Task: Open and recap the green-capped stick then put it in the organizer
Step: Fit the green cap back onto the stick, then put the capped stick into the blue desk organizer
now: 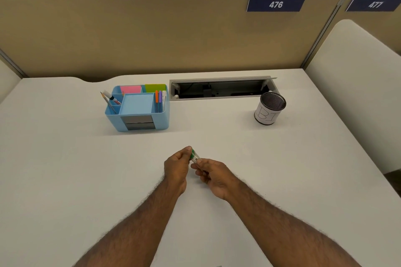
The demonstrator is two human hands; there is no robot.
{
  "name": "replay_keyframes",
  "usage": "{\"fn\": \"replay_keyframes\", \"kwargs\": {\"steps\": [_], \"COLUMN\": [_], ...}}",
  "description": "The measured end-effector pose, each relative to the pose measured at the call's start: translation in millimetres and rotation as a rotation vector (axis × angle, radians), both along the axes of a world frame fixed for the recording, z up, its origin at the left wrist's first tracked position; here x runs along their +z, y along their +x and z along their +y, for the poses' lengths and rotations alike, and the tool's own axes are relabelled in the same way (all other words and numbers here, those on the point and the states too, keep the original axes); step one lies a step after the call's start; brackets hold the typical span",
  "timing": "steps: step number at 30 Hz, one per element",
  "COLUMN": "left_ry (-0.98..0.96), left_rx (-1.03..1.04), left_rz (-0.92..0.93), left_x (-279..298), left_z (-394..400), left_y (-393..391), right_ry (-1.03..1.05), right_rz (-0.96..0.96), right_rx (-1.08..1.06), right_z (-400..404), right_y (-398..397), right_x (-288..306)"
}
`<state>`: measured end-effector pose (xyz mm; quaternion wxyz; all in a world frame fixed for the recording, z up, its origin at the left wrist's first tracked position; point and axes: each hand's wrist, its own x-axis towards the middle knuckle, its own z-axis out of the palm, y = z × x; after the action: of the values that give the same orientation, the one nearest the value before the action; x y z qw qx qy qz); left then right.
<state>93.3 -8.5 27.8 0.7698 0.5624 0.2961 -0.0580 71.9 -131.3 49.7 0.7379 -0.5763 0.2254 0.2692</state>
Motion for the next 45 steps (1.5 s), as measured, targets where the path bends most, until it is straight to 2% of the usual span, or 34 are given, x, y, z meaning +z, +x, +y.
{"fn": "replay_keyframes", "kwargs": {"steps": [7, 9, 12, 15, 18, 21, 24, 28, 32, 45], "left_ry": [0.198, 0.276, 0.362, 0.481, 0.856, 1.134, 1.319, 1.511, 1.565, 1.551], "left_rx": [-0.218, -0.280, -0.329, -0.264, -0.130, -0.005, -0.147, -0.459, -0.565, -0.524], "left_rz": [-0.054, -0.078, -0.104, -0.096, -0.094, -0.197, -0.232, -0.086, -0.030, -0.053], "left_x": [5, 10, 21, 35, 45, 52, 50, 39, 30, 18], "left_z": [11, 12, 20, 37, 58, 83, 110, 137, 146, 147], "left_y": [-3, -2, 5, 19, 34, 48, 65, 83, 88, 86], "right_ry": [-0.570, -0.711, -0.817, -0.832, -0.789, -0.752, -0.723, -0.726, -0.772, -1.044], "right_rz": [-0.274, -0.343, -0.430, -0.498, -0.535, -0.589, -0.669, -0.761, -0.846, -0.925], "right_rx": [0.457, 0.539, 0.592, 0.575, 0.511, 0.416, 0.330, 0.300, 0.316, 0.471], "right_z": [-2, 2, 11, 24, 40, 57, 77, 107, 130, 164], "right_y": [26, 36, 53, 68, 85, 106, 128, 158, 179, 208], "right_x": [16, 19, 23, 29, 37, 48, 62, 75, 76, 45]}}
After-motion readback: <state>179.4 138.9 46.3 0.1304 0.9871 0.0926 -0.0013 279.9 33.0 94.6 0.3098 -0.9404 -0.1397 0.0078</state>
